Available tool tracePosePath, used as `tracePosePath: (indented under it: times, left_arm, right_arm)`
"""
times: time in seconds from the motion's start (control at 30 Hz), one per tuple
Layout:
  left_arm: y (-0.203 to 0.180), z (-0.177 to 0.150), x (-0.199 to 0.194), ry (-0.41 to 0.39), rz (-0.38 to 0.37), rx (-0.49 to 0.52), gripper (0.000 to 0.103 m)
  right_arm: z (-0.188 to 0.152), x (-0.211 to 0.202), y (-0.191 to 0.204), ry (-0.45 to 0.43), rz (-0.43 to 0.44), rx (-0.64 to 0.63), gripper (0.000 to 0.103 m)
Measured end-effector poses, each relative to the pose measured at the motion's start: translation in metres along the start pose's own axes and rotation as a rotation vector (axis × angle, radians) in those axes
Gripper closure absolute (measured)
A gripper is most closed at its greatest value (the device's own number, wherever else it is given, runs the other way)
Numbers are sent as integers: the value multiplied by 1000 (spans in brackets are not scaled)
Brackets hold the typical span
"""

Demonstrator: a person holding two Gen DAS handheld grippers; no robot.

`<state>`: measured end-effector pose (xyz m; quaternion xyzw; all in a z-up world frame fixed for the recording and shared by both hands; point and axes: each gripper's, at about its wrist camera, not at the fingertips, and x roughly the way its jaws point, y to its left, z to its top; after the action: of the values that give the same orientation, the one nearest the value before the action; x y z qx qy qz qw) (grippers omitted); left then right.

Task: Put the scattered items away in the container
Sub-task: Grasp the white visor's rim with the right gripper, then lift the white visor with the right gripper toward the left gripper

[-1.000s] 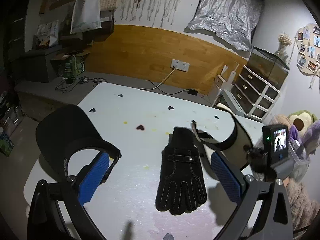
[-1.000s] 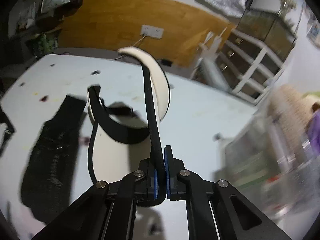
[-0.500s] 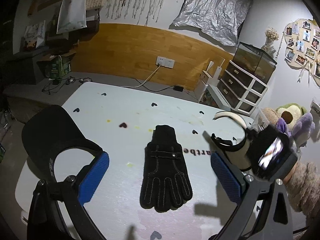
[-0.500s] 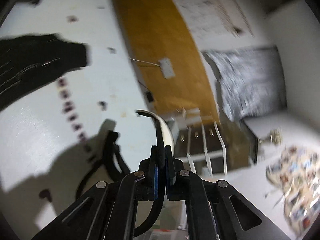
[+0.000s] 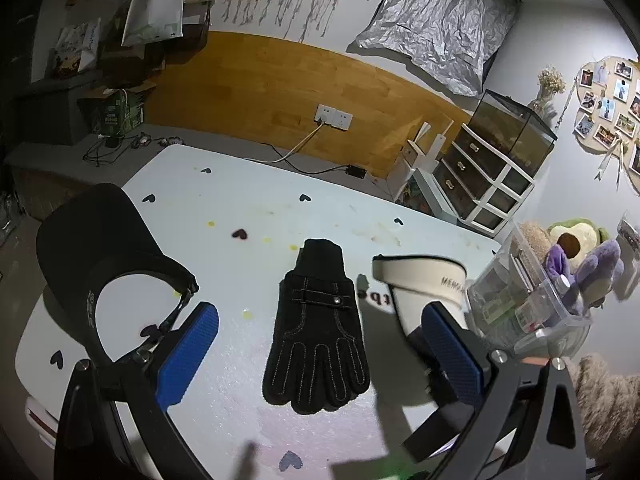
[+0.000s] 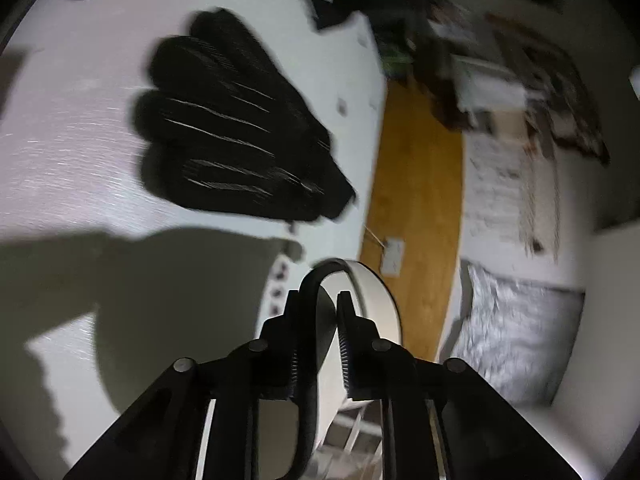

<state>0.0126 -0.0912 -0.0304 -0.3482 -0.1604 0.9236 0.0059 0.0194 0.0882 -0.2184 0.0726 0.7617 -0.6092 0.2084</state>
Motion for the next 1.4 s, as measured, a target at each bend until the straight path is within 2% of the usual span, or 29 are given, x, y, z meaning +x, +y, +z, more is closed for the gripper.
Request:
tracePosePath:
  times: [0.03,0.07,0.1,0.13,0.2,0.4,0.57,0.6,0.7,0.77,0.87,1.0,1.1,1.23,1.27,1.3,1.4]
  left_arm:
    - [0,0,0,0,-1,0,1]
    - [-1,-1,0,-1,-2,0,1]
    - [-1,-1,-1,-1,-3,0,1]
    - [-1,0,0,-2,-6,4,1]
    - [-3,3,3,-12,-9,22,1]
    - [-24,16,32,-34,-50,184,1]
    - [-57,26,64,-43,-171,336,2]
    - [-66,27,72,-41,-201,368,2]
    - [-93,27,96,-19,-286,474,2]
    - [-112,25,112,2,-341,549,3]
    - [-140,15,137,46,-419,680,3]
    - [-169,-4,171,143,-469,817,12]
    - [-180,-13,192,211,-481,871,12]
    - [-190,-27,217,349,-490,937,15]
    - [-191,-31,221,391,-494,943,20]
    - [-192,-34,226,433,-497,948,32]
    - [-188,-34,230,500,-517,917,47]
  right_arm:
    - [2,0,2,5,19,9,72]
    - [3,0,2,12,33,28,43]
    - [4,-1,1,16,48,58,21]
    - [4,-3,-2,22,70,100,19]
    - [1,-5,-12,50,130,196,19]
    - [-34,-18,-62,174,289,680,19]
    - [-105,-24,-90,294,430,1218,20]
    - [-120,-23,-92,317,468,1339,23]
    - [-162,-27,-73,368,573,1699,38]
    - [-183,-32,-52,389,625,1915,39]
    - [-199,-36,-27,381,670,2149,39]
    - [-209,-38,-10,390,690,2300,39]
    - [-214,-41,-4,383,706,2349,39]
    - [-223,-42,6,346,742,2437,39]
    - [-225,-40,10,329,759,2469,39]
    - [-227,-38,15,309,778,2505,39]
    - [-229,-29,27,263,821,2587,39]
